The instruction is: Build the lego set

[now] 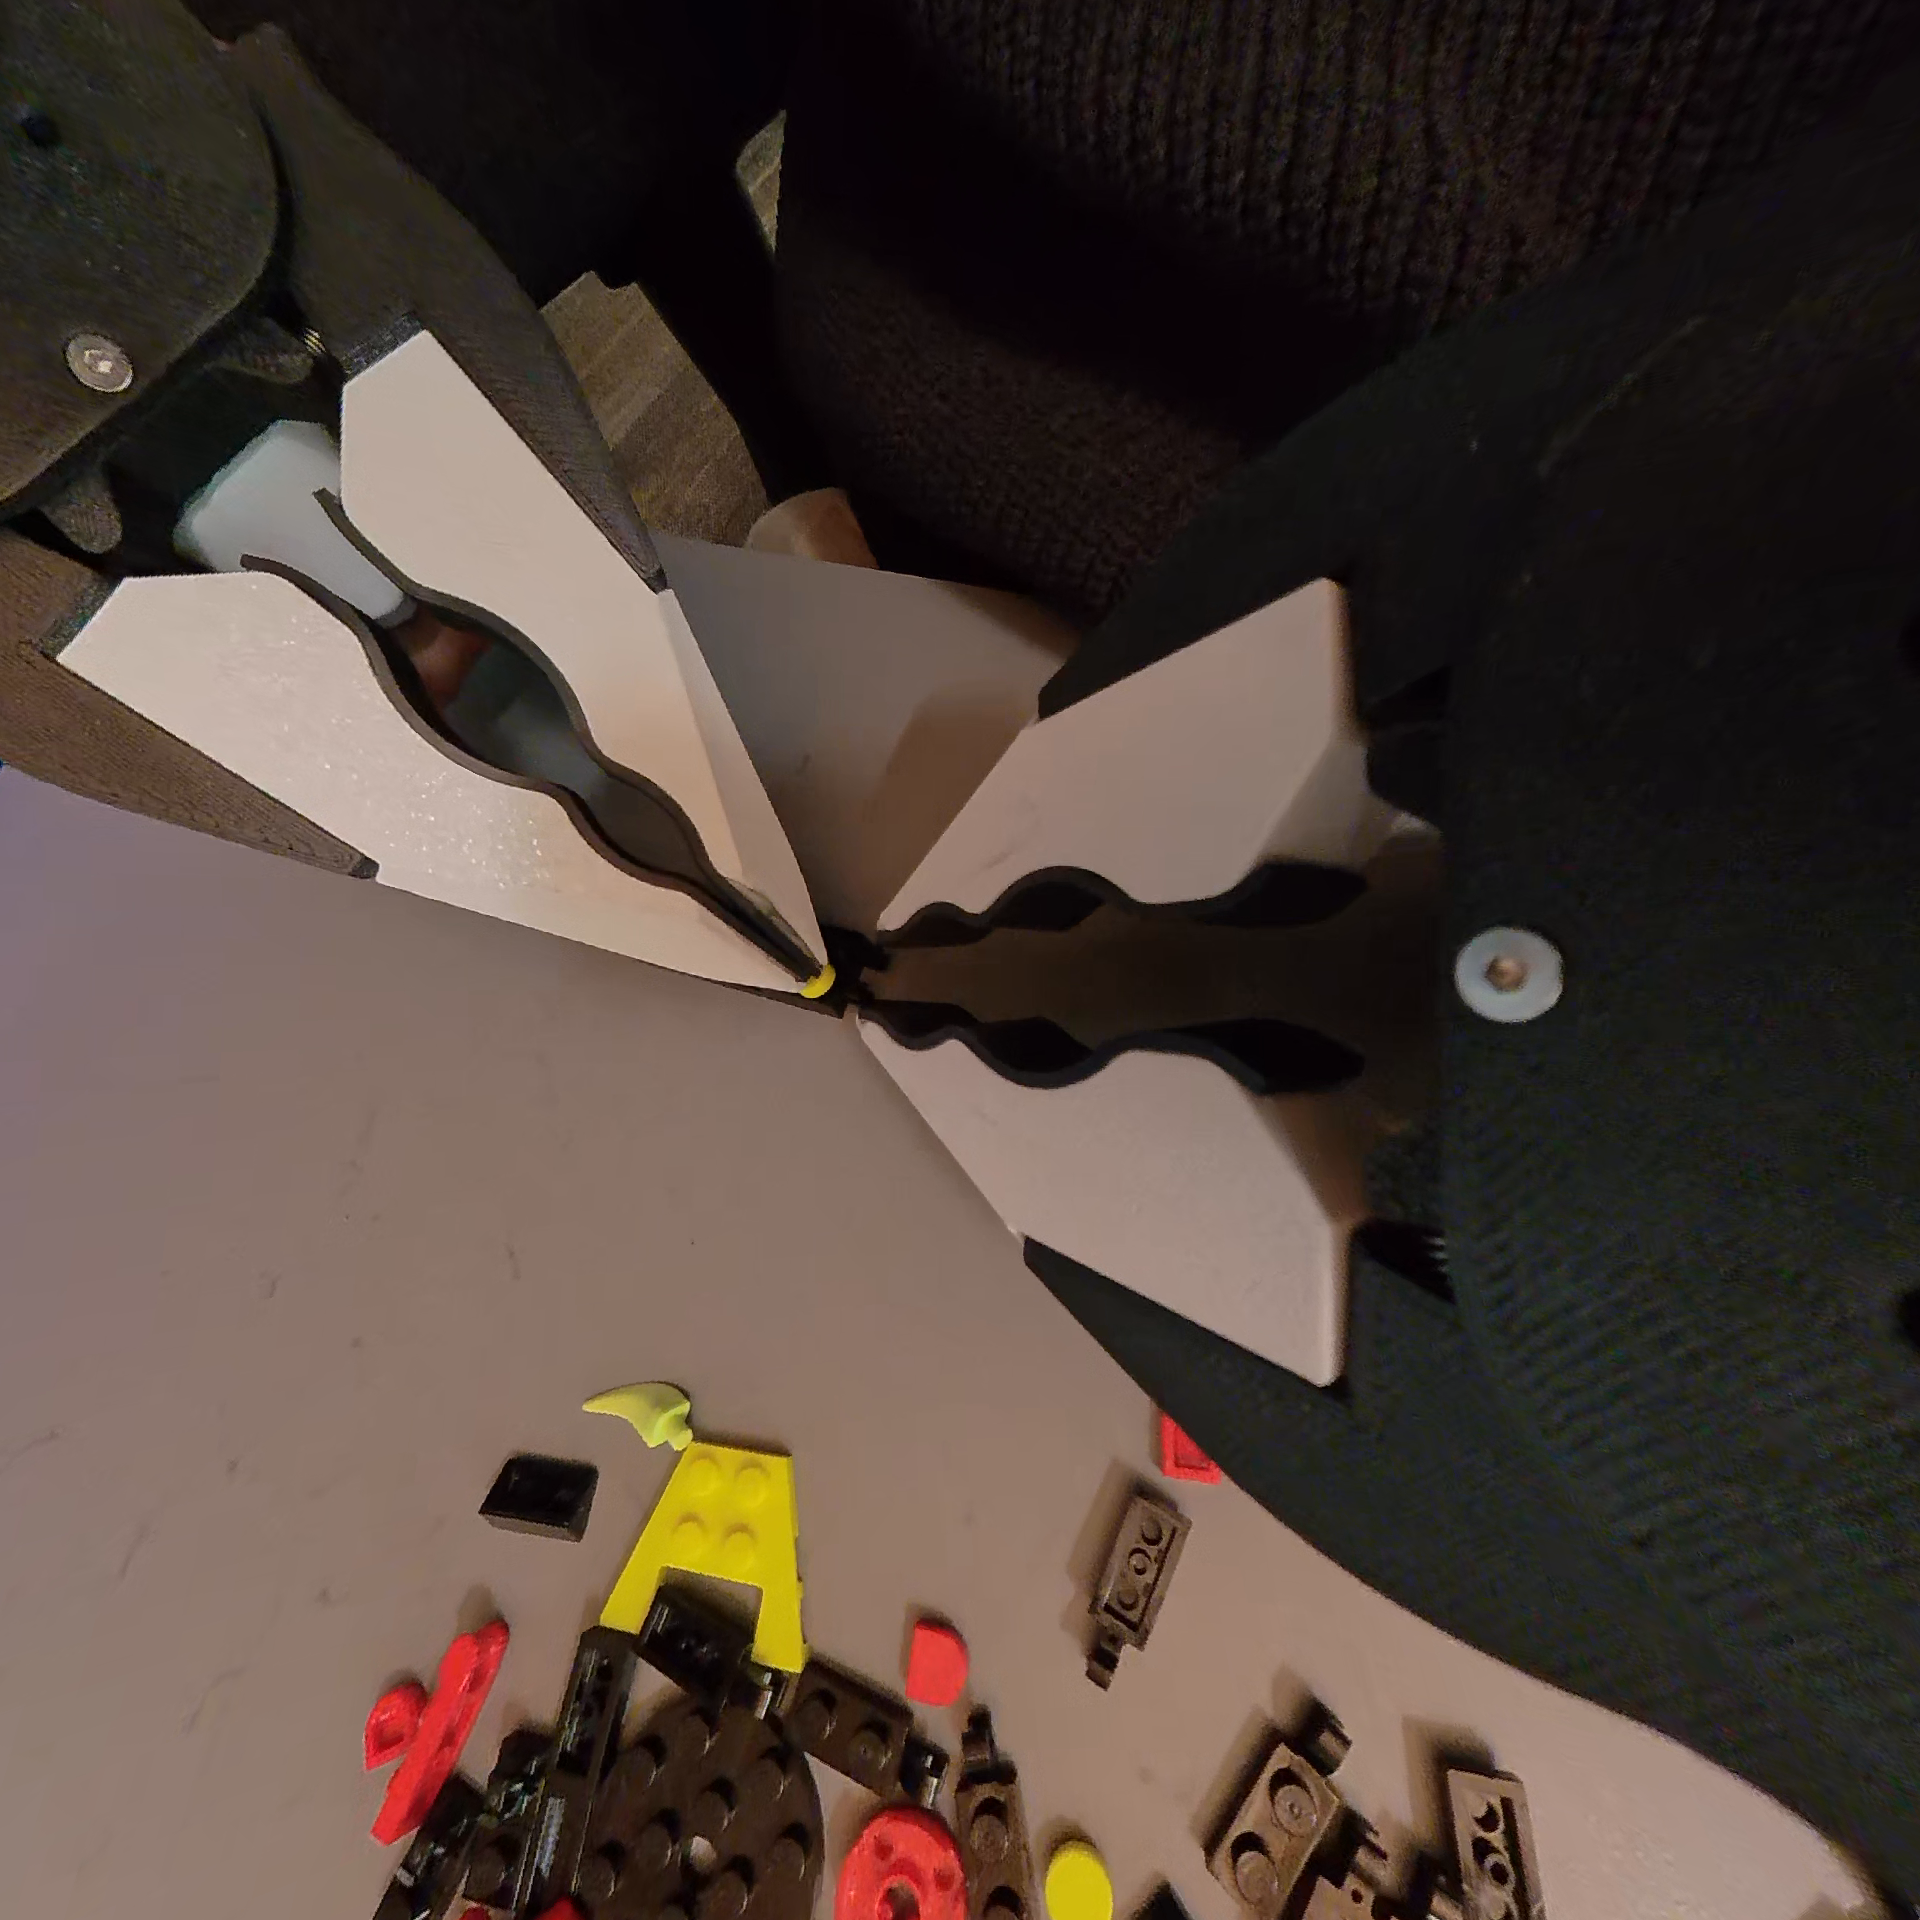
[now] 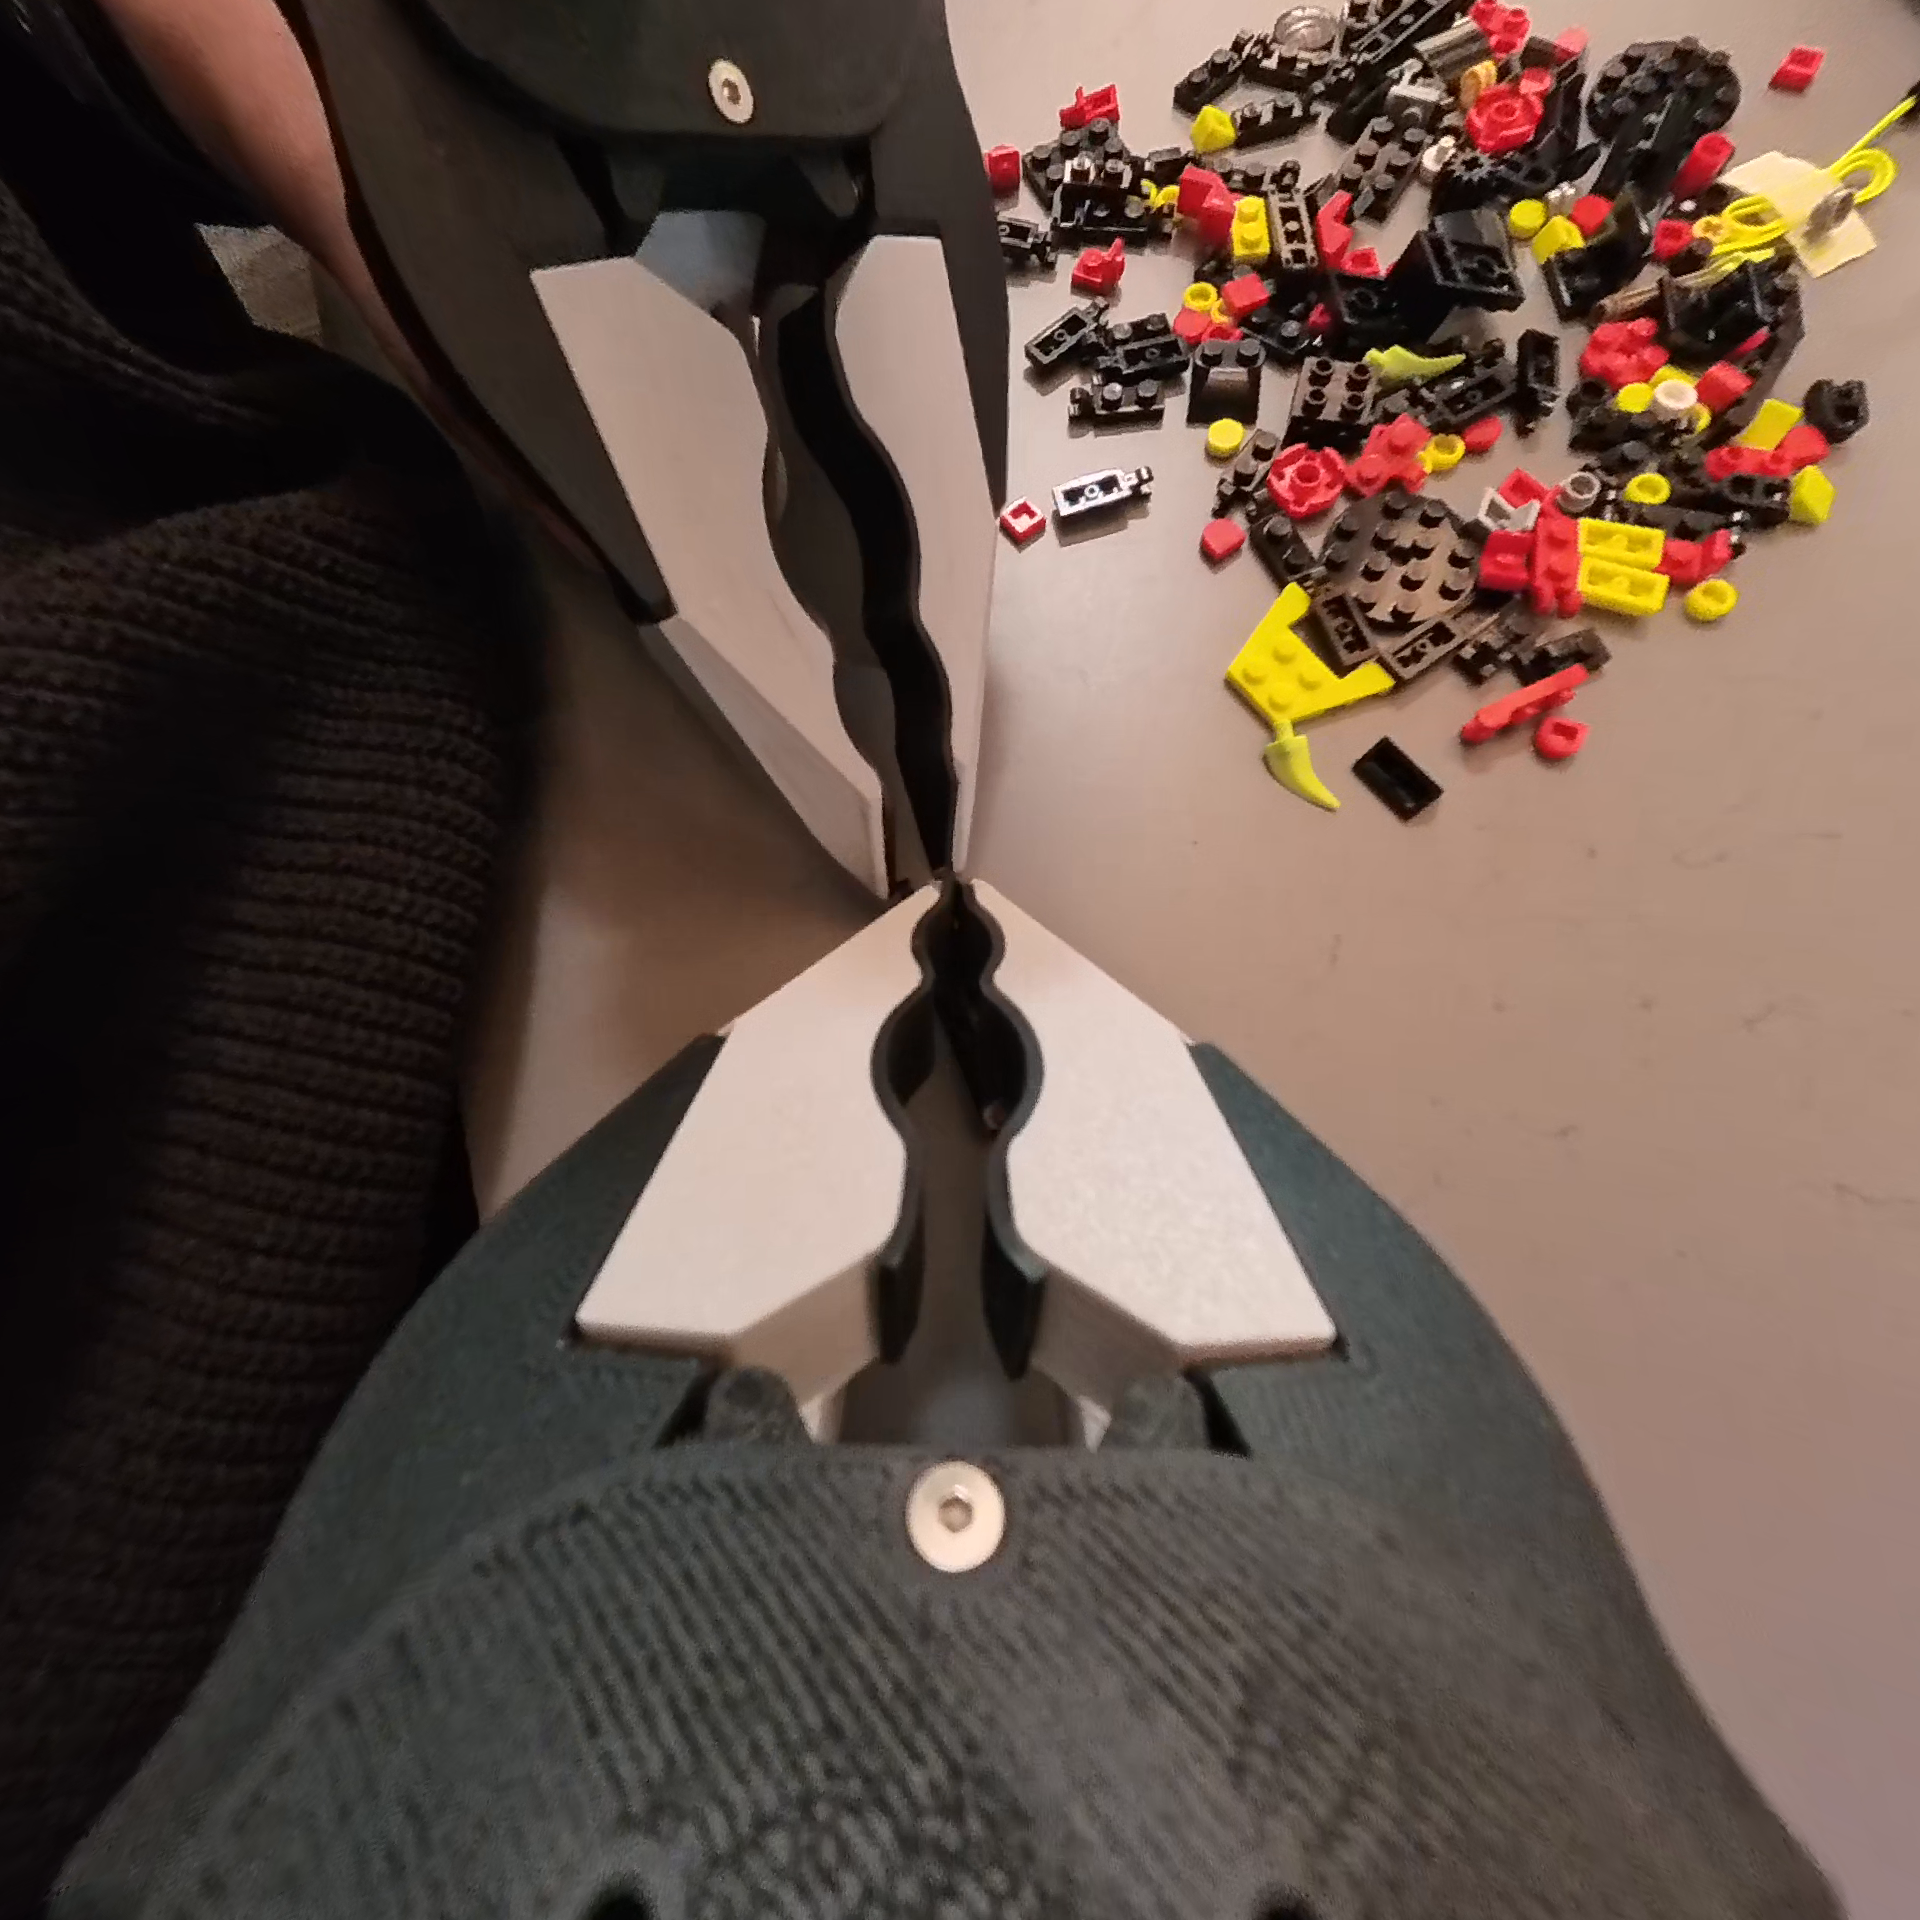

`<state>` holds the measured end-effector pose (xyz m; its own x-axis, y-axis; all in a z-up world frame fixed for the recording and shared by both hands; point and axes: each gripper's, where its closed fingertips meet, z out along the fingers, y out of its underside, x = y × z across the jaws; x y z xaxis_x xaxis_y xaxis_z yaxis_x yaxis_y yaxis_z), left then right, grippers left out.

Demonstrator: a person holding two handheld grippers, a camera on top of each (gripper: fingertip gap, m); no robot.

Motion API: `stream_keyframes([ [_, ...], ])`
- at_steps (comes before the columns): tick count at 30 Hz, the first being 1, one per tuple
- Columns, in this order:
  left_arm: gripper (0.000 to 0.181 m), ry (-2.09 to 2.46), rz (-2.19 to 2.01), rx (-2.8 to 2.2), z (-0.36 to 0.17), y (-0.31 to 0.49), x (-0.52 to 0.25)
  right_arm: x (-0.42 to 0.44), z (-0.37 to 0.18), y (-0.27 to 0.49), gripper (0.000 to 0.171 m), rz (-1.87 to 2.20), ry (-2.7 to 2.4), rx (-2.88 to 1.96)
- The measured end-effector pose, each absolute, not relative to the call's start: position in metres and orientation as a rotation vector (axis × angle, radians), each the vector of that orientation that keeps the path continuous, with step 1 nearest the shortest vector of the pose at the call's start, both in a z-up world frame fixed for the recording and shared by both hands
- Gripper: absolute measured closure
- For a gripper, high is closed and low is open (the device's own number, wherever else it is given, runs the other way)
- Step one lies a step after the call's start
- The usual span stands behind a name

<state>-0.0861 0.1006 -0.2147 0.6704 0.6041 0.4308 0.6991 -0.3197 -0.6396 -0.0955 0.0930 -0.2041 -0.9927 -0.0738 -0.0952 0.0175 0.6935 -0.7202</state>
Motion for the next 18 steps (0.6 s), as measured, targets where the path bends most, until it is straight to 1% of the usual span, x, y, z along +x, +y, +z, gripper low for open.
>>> stream_keyframes([
  [1,0.173,-1.006,-0.14,-2.029,-0.2147,0.1007,-0.0861,-0.0955,-0.2041,0.0931,0.171,-1.182,2.786,-0.045],
  [18,0.172,-0.999,-0.123,-2.038,-0.2149,0.1006,-0.0861,-0.0953,-0.2042,0.0936,0.171,-1.087,2.906,-0.046],
])
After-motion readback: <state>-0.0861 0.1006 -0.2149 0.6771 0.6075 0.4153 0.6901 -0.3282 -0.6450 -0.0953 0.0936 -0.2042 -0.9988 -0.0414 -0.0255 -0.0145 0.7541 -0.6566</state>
